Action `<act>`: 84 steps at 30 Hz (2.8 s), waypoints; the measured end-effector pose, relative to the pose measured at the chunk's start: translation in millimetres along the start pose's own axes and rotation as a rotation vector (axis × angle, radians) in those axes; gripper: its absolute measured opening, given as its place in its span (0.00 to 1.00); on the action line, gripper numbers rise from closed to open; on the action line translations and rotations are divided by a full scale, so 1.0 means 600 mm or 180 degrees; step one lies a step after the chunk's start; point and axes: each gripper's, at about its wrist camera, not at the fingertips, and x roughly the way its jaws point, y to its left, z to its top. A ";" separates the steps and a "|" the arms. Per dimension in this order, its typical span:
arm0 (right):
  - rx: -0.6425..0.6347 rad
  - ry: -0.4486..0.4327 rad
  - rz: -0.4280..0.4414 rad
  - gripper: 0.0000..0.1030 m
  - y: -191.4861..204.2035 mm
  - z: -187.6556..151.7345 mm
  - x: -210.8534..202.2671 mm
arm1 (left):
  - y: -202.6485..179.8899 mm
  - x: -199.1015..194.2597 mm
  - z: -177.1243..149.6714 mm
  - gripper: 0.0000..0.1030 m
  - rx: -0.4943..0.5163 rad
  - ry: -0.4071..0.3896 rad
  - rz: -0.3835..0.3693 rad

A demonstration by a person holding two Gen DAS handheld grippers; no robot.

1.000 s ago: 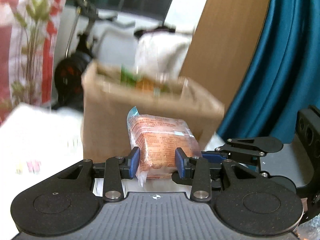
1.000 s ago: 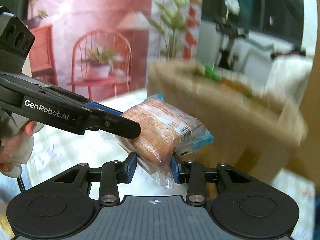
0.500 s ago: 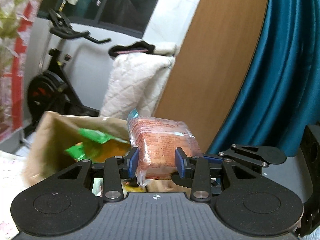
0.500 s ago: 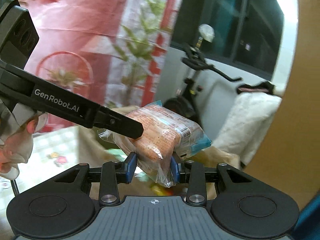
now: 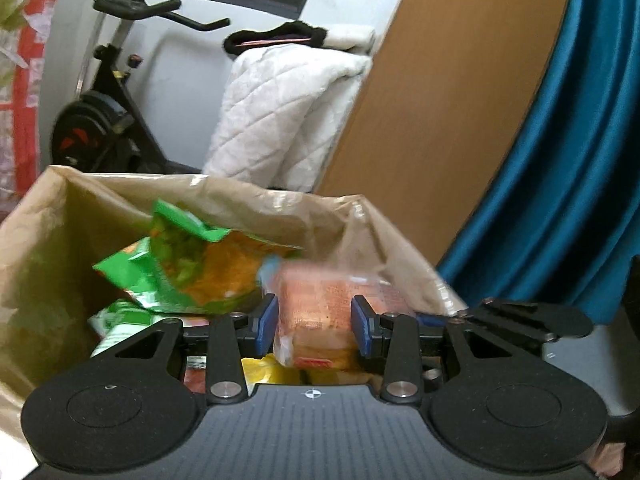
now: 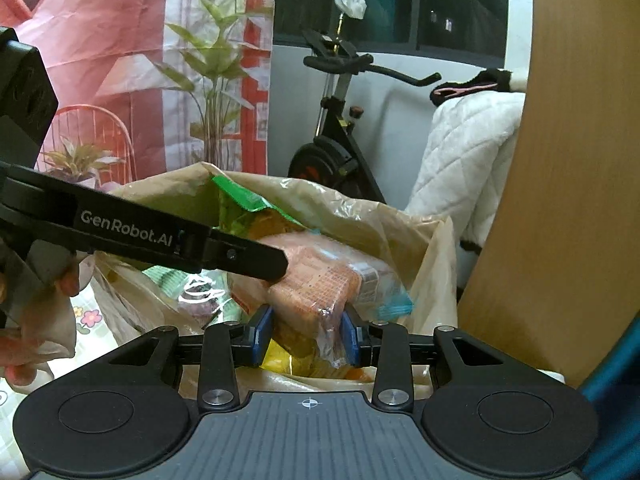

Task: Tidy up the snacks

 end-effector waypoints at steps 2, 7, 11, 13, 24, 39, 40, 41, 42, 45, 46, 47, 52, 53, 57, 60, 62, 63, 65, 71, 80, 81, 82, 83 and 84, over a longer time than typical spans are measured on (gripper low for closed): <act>0.0023 -0.0023 -0.0020 0.35 0.001 -0.001 -0.004 | 0.000 -0.013 -0.001 0.46 0.0072 0.0000 0.0079; 0.0042 -0.0076 -0.0128 0.62 0.006 -0.001 -0.025 | -0.003 -0.053 0.002 0.71 0.0189 -0.0141 0.0262; 0.0129 -0.0176 -0.0159 0.82 0.007 0.000 -0.049 | -0.007 -0.090 0.009 0.85 0.0276 -0.0233 0.0475; 0.0196 -0.0232 -0.0140 0.90 0.007 0.000 -0.062 | -0.010 -0.111 0.013 0.87 0.0298 -0.0268 0.0610; 0.0581 -0.0510 -0.0321 0.99 0.028 0.009 -0.150 | -0.052 -0.232 0.017 0.92 0.0517 -0.0756 0.1250; 0.0777 -0.0685 -0.0399 0.99 0.049 0.016 -0.207 | -0.081 -0.329 0.007 0.96 0.0303 -0.1040 0.1631; 0.0766 -0.0703 -0.0403 0.99 0.051 0.016 -0.210 | -0.082 -0.331 0.007 0.96 0.0294 -0.1035 0.1651; 0.0751 -0.0711 -0.0400 0.99 0.052 0.016 -0.213 | -0.082 -0.331 0.006 0.96 0.0289 -0.1026 0.1669; 0.0736 -0.0709 -0.0398 0.99 0.053 0.015 -0.215 | -0.081 -0.332 0.005 0.96 0.0283 -0.1019 0.1684; 0.0699 -0.0711 -0.0417 0.99 0.058 0.016 -0.221 | -0.085 -0.332 0.004 0.96 0.0288 -0.1005 0.1764; 0.0686 -0.0723 -0.0422 0.99 0.059 0.016 -0.223 | -0.086 -0.333 0.003 0.96 0.0293 -0.1000 0.1786; 0.0679 -0.0731 -0.0423 0.99 0.060 0.016 -0.224 | -0.088 -0.333 0.003 0.96 0.0291 -0.0997 0.1796; 0.0681 -0.0732 -0.0420 1.00 0.059 0.016 -0.225 | -0.097 -0.342 0.000 0.96 0.0339 -0.1039 0.1809; 0.0683 -0.0735 -0.0420 1.00 0.060 0.016 -0.226 | -0.097 -0.343 0.000 0.96 0.0359 -0.1049 0.1827; 0.0665 -0.0750 -0.0409 1.00 0.063 0.016 -0.229 | -0.103 -0.343 0.002 0.96 0.0385 -0.1058 0.1896; 0.0675 -0.0746 -0.0411 1.00 0.063 0.015 -0.229 | -0.105 -0.345 0.000 0.96 0.0381 -0.1051 0.1883; 0.0677 -0.0748 -0.0417 1.00 0.064 0.014 -0.230 | -0.106 -0.346 -0.002 0.96 0.0381 -0.1049 0.1878; 0.0681 -0.0748 -0.0420 1.00 0.065 0.014 -0.232 | -0.107 -0.346 -0.003 0.96 0.0378 -0.1046 0.1863; 0.0682 -0.0747 -0.0425 1.00 0.066 0.014 -0.234 | -0.107 -0.348 -0.005 0.96 0.0376 -0.1045 0.1827; 0.0690 -0.0740 -0.0453 1.00 0.063 0.013 -0.239 | -0.110 -0.350 -0.009 0.96 0.0385 -0.1067 0.1729; 0.0721 -0.0738 -0.0475 1.00 0.060 0.012 -0.236 | -0.100 -0.350 -0.012 0.96 0.0393 -0.1013 0.1691; 0.0719 -0.0730 -0.0475 1.00 0.060 0.012 -0.236 | -0.100 -0.349 -0.012 0.96 0.0391 -0.1006 0.1697; 0.0720 -0.0722 -0.0473 1.00 0.062 0.012 -0.236 | -0.101 -0.349 -0.013 0.96 0.0389 -0.0999 0.1705; 0.0716 -0.0715 -0.0473 1.00 0.062 0.013 -0.235 | -0.100 -0.349 -0.013 0.96 0.0385 -0.0997 0.1711; 0.0712 -0.0713 -0.0474 1.00 0.064 0.013 -0.235 | -0.100 -0.350 -0.013 0.96 0.0383 -0.0998 0.1712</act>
